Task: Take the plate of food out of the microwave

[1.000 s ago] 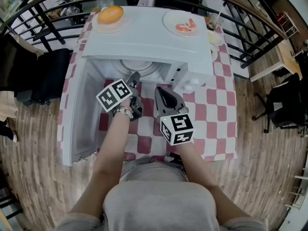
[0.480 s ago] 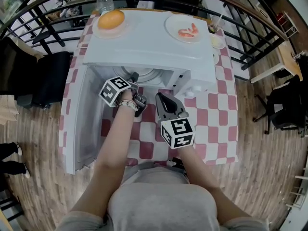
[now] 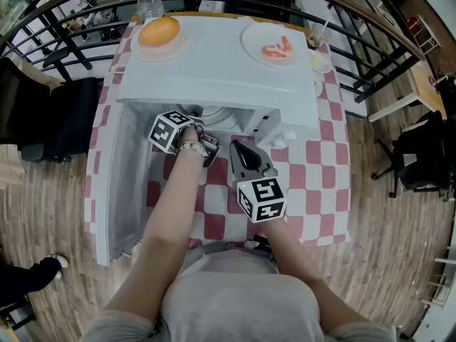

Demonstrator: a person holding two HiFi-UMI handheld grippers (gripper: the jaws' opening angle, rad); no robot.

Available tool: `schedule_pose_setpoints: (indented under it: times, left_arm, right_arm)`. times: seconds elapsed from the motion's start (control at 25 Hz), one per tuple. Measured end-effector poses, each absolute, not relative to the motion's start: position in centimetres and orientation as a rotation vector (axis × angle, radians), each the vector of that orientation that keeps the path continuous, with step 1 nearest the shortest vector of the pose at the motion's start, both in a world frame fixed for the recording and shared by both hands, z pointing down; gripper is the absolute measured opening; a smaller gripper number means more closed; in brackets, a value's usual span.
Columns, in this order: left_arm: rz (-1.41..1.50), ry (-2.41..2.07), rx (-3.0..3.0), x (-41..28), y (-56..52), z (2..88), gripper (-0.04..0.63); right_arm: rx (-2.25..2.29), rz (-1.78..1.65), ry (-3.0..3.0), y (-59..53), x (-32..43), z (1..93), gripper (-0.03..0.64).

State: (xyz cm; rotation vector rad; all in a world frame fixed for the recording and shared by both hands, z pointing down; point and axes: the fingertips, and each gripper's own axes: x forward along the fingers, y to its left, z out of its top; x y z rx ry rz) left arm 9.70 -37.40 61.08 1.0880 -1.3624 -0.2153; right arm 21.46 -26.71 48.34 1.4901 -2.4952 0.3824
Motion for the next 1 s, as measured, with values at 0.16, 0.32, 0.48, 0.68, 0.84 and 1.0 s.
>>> schedule_pose_setpoints:
  times: [0.16,0.32,0.48,0.68,0.84,1.0]
  left_arm:
    - [-0.228,-1.371,1.055,9.7,-37.6,61.4,0.379]
    - [-0.235,-1.372,1.052,9.7,-37.6,61.5,0.377]
    - [-0.242,-1.357,1.037,9.6,-37.4,61.5,0.377]
    - [-0.247,-1.35,1.037,9.5,-37.0,61.4,0.369]
    - [-0.244,-1.344,1.053,9.7,-36.7,61.2,0.34]
    - [-0.26,-1.323,1.06,9.8,-36.3,61.0,0.313]
  right_arm:
    - [1.489,0.383,-2.492,-26.9,21.6,48.5,0.023]
    - [1.484,0.386,-2.491,-26.9,21.6,48.7,0.023]
    - [1.485,0.386,-2.493,-26.8,21.6,48.6,0.023]
    - [1.49,0.386,-2.497,-26.6,21.5,48.5,0.023]
    - [1.496,0.384,-2.501,-26.3,21.4,48.4,0.023]
    - [1.504,0.379,-2.503,-26.0,21.4,48.2,0.023]
